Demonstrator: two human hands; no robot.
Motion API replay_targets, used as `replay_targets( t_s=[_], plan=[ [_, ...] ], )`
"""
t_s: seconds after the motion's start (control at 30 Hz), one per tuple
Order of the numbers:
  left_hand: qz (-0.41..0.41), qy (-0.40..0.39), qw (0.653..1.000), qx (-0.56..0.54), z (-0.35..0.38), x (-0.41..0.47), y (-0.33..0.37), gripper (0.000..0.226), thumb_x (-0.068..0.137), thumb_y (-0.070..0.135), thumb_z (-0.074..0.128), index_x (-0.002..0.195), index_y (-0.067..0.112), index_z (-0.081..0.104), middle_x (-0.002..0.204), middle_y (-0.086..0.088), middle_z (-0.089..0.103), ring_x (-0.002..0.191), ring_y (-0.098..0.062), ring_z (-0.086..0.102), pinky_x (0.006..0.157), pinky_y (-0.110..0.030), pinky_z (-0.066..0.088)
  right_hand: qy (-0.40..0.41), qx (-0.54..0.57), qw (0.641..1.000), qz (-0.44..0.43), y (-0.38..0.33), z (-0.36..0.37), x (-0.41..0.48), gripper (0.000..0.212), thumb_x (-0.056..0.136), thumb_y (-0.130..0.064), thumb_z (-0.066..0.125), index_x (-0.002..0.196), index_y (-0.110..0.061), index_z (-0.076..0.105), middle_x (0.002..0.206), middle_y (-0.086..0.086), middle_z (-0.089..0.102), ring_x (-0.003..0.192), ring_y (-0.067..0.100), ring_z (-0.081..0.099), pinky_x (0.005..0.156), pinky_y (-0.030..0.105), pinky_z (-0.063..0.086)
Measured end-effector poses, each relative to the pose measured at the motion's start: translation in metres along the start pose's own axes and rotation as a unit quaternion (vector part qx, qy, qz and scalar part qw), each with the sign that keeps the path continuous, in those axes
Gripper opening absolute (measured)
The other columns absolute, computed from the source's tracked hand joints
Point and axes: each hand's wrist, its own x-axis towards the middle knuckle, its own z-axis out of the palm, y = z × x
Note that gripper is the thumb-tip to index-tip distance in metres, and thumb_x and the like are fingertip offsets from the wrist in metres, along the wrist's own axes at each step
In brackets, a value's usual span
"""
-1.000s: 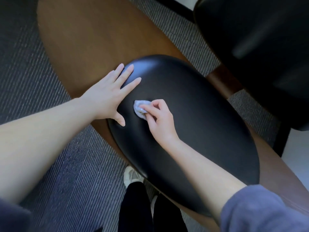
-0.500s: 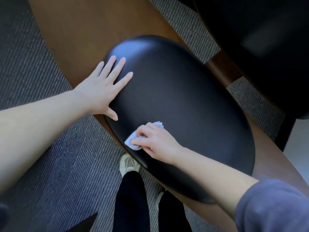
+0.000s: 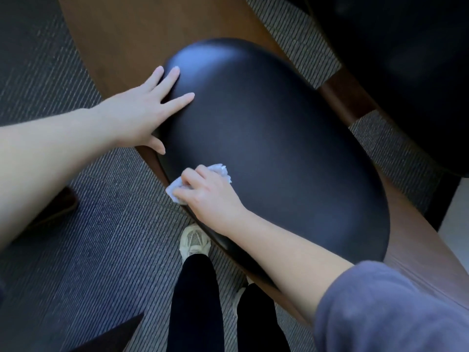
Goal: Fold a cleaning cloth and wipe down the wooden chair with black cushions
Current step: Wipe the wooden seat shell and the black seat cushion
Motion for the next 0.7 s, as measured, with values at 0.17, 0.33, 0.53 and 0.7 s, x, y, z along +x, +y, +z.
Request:
replay_targets(
  t_s=[0.17, 0.33, 0.53, 0.7],
  plan=[
    [-0.024, -0.020, 0.996, 0.083, -0.003, 0.001, 0.026, 0.143, 0.057, 0.083, 0.064, 0.155, 0.007, -0.007, 0.155, -0.035, -0.015, 0.144, -0.052, -0.004, 0.118, -0.050, 0.017, -0.060, 0.000, 0.996, -0.067, 0.015, -0.013, -0.047, 0.022, 0.075, 0.003, 0.060, 0.080, -0.017, 0.068, 0.084, 0.007, 0.055, 0.073, 0.022, 0.042, 0.060, 0.033, 0.027],
    [-0.041, -0.065, 0.993, 0.091, -0.005, 0.015, 0.045, 0.148, 0.055, 0.085, 0.064, 0.151, 0.014, -0.024, 0.152, -0.029, -0.031, 0.144, -0.048, -0.019, 0.118, -0.056, 0.008, 0.033, 0.039, 0.988, 0.145, 0.078, -0.044, -0.029, 0.029, 0.087, -0.012, 0.054, 0.102, -0.029, 0.072, 0.095, -0.003, 0.053, 0.085, 0.018, 0.046, 0.062, 0.030, 0.038],
    [-0.063, -0.138, 0.984, 0.095, -0.022, 0.030, 0.054, 0.156, 0.050, 0.086, 0.068, 0.147, 0.015, -0.032, 0.147, -0.030, -0.038, 0.140, -0.053, -0.026, 0.115, -0.064, 0.003, 0.079, 0.106, 0.950, 0.282, 0.074, -0.041, -0.030, 0.029, 0.088, -0.004, 0.056, 0.101, -0.025, 0.071, 0.094, -0.007, 0.047, 0.087, 0.015, 0.049, 0.072, 0.023, 0.033],
    [-0.089, -0.218, 0.970, 0.062, -0.031, 0.047, 0.061, 0.164, 0.044, 0.079, 0.078, 0.140, 0.021, -0.043, 0.139, -0.026, -0.051, 0.132, -0.054, -0.038, 0.108, -0.073, -0.005, 0.132, 0.092, 0.917, 0.364, 0.128, -0.056, -0.011, 0.029, 0.086, -0.002, 0.055, 0.102, -0.021, 0.071, 0.096, -0.005, 0.045, 0.090, 0.019, 0.053, 0.076, 0.019, 0.036]
  ],
)
